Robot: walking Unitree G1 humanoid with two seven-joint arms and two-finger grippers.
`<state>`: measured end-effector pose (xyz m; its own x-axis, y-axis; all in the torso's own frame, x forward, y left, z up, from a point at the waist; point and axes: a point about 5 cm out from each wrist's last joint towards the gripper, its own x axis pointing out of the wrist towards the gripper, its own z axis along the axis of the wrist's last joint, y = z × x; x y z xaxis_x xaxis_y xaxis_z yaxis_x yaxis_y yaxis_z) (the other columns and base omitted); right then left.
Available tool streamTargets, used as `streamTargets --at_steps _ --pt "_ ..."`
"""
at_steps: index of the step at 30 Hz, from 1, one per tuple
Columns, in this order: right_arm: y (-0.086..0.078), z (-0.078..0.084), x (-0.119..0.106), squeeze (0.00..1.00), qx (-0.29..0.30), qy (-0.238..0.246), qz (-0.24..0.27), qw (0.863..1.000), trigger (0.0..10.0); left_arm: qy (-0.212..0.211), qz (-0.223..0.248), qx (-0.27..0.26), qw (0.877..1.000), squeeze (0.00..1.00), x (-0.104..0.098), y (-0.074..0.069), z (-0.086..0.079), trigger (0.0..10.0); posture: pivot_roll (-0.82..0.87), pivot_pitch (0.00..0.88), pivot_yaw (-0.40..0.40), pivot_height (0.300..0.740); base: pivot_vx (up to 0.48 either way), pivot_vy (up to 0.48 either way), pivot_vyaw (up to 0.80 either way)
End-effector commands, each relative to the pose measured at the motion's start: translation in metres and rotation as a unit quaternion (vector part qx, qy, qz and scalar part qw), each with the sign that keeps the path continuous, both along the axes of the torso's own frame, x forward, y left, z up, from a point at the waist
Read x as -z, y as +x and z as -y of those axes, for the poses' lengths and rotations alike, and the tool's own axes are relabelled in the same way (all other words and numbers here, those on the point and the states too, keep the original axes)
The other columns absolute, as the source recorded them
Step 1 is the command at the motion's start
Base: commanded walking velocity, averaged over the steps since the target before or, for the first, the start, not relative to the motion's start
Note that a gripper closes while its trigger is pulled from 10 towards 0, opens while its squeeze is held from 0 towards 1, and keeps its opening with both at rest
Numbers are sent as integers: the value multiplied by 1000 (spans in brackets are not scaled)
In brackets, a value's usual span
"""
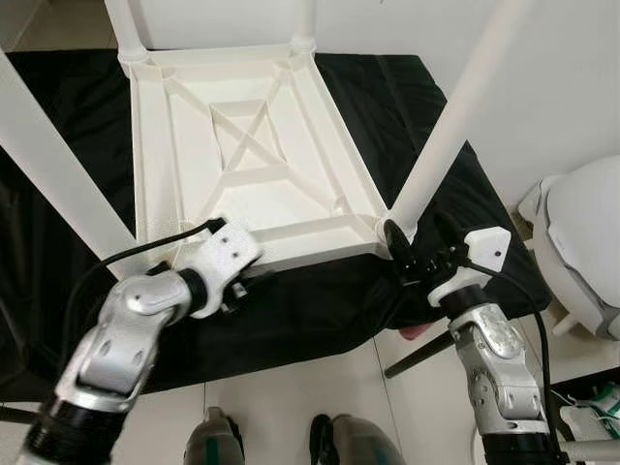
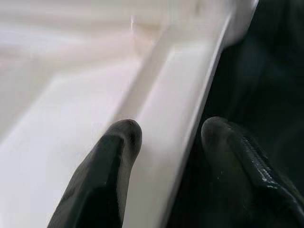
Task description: Building children table
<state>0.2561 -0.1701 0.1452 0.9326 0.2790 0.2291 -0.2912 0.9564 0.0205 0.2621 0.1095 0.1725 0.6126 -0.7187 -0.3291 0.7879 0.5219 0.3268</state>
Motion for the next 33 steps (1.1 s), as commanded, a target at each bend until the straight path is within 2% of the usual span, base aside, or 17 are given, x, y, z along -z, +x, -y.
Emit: streamTargets --at_steps 1,4,9,18,24,33 --pt "-1 2 2 0 2 4 -4 1000 10000 -13 6 -18 1000 0 -1 1 8 10000 -73 97 -53 740 0 0 0" --pt "-5 -1 2 0 -18 -1 -4 1000 10000 -27 10 -2 1000 0 -5 3 28 10000 -82 95 -49 740 0 0 0" --pt "-11 -3 5 0 -35 -4 -12 999 10000 -31 6 12 999 0 -4 4 41 10000 -92 96 -45 740 0 0 0" --pt "-20 -1 7 0 -48 14 -27 998 10000 -30 6 22 999 0 -5 4 51 10000 -96 100 -46 740 0 0 0" --pt "-26 -2 7 0 -64 20 -34 997 10000 -10 -11 -22 1000 0 3 13 57 10000 -106 107 -36 740 0 0 0" --pt "-32 -1 8 0 -57 27 -39 997 10000 10 -14 -53 998 0 8 22 61 10000 -114 112 -23 740 0 0 0"
